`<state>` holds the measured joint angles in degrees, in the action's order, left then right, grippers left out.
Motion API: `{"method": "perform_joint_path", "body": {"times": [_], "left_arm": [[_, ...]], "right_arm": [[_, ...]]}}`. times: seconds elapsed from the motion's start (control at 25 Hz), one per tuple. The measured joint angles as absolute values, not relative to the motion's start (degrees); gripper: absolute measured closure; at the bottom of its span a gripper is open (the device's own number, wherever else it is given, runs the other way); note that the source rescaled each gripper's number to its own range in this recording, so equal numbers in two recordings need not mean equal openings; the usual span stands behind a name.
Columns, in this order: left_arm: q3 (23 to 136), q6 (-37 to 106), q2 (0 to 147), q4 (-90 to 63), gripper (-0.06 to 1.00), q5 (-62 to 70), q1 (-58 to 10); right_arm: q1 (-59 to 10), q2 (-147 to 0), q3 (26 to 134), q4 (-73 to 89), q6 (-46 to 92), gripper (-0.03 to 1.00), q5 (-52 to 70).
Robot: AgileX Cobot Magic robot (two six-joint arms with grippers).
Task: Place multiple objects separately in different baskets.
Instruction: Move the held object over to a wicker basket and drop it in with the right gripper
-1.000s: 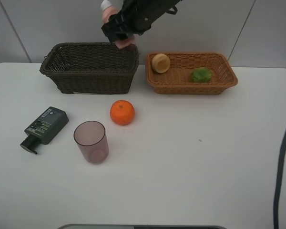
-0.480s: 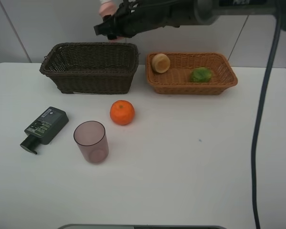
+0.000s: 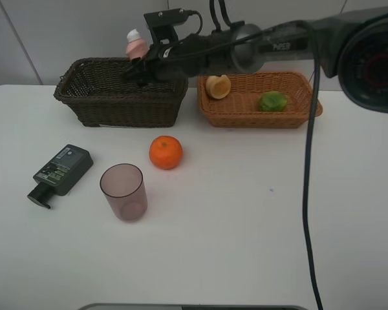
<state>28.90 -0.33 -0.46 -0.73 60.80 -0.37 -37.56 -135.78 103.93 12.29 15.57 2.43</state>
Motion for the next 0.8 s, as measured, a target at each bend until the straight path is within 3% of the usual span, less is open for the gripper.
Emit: {"method": "perform_joint_path", "body": {"times": [0.44, 0.48, 0.68, 0.8], "left_arm": [[28.9, -0.33, -0.46, -0.73, -0.06, 60.8, -0.37], [28.9, -0.33, -0.46, -0.73, -0.06, 60.8, -0.37], [28.9, -0.33, -0.46, -0.73, -0.06, 60.8, -0.37], [28.9, -0.33, -0.46, -0.73, -0.06, 60.8, -0.37]], "right_arm": [[-36.26, -136.44, 103.93, 12.36, 15.57, 0.96, 2.66], [-36.26, -136.44, 103.93, 12.36, 15.57, 0.9, 3.09], [-36.26, -136.44, 103.93, 12.37, 15.57, 0.36, 3.36], [-36.26, -136.39, 103.93, 12.48, 15.57, 0.25, 3.47]]}}
